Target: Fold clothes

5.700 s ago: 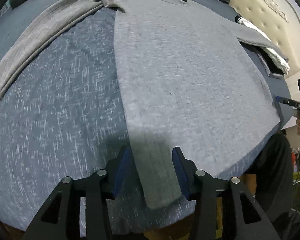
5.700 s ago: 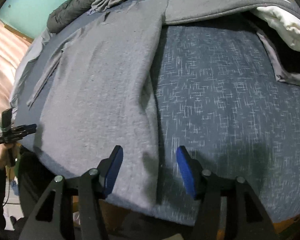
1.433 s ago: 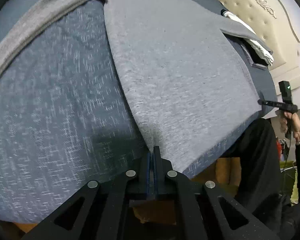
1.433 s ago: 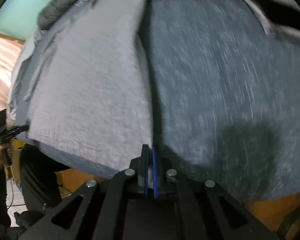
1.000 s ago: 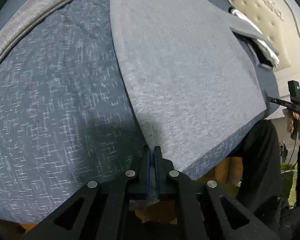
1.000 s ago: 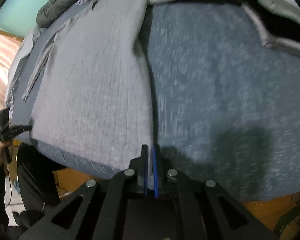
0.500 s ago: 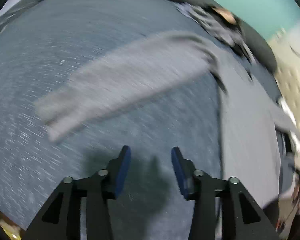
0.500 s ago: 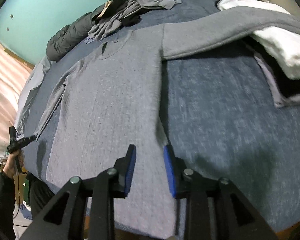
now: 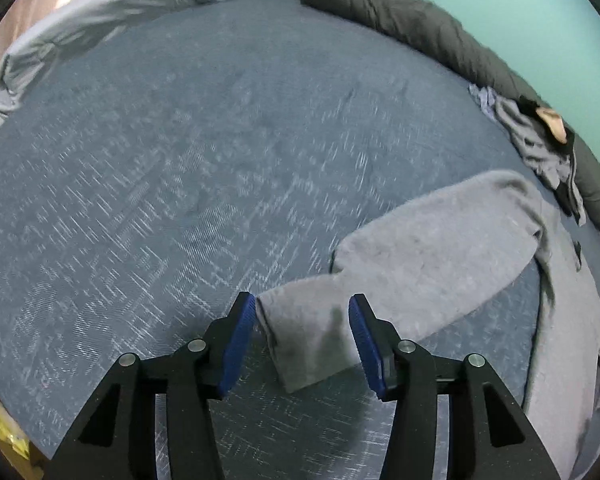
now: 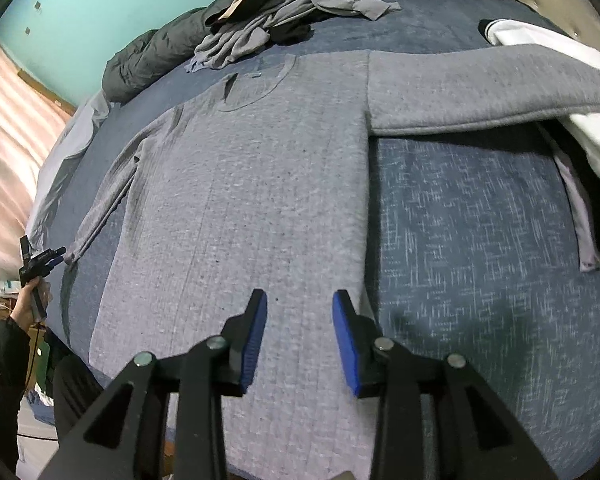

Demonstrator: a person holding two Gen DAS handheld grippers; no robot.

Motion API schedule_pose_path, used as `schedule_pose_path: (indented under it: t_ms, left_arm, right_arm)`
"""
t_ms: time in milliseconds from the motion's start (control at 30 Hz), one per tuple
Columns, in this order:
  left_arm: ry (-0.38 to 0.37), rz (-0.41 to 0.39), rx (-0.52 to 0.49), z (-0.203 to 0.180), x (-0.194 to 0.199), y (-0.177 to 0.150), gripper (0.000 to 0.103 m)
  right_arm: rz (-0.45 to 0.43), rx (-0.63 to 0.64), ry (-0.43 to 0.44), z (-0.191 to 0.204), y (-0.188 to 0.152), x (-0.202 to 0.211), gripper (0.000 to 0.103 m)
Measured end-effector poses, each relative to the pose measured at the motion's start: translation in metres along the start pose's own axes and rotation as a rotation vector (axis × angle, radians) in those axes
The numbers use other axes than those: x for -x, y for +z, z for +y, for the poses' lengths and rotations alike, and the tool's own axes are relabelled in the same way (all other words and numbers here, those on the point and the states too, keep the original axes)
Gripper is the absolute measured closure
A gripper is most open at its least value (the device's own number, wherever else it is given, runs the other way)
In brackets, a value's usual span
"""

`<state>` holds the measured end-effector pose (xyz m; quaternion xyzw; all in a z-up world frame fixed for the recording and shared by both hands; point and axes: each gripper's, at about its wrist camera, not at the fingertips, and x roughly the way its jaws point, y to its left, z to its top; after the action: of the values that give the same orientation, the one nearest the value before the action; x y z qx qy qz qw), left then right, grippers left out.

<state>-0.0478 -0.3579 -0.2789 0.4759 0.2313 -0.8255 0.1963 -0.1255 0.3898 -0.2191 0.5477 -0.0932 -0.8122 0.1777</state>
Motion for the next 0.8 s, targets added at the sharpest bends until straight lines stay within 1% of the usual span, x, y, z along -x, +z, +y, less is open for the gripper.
schedule_pose_path:
  t_ms: [67, 167, 200, 233, 300, 367, 533, 600, 800]
  left_arm:
    - [0.002, 0.007, -0.008, 0.001, -0.007, -0.001, 0.05]
    - [0.005, 0.013, 0.02, 0.007, -0.015, 0.0, 0.051]
    - [-0.006, 0.012, 0.025, 0.007, -0.016, 0.0, 0.062]
    - [-0.016, 0.012, 0.027, 0.007, -0.017, 0.001, 0.08]
    - [-0.023, 0.018, -0.007, 0.003, -0.02, 0.003, 0.096]
    - [-0.035, 0.018, -0.043, -0.003, -0.018, 0.006, 0.097]
    - [-0.047, -0.044, -0.042, 0.002, 0.006, 0.033, 0.098]
    - [-0.037, -0.065, -0.047, 0.004, 0.014, 0.047, 0.098]
    - [0.024, -0.129, -0.055, 0.015, 0.038, 0.098, 0.098]
  right_arm:
    - [0.001, -0.004, -0.005, 0.001, 0.003, -0.003, 0.068]
    - [0.003, -0.011, -0.008, 0.001, 0.005, -0.007, 0.067]
    - [0.006, -0.01, -0.012, 0.001, 0.005, -0.008, 0.066]
    - [0.008, -0.009, -0.015, 0.002, 0.005, -0.01, 0.066]
    - [0.012, -0.005, -0.018, 0.003, 0.006, -0.012, 0.066]
    - [0.014, -0.005, -0.02, 0.005, 0.007, -0.015, 0.066]
    - [0.016, -0.005, -0.016, 0.008, 0.011, -0.019, 0.066]
    - [0.018, 0.001, -0.016, 0.011, 0.012, -0.021, 0.066]
    - [0.035, 0.022, -0.025, 0.022, 0.014, -0.029, 0.066]
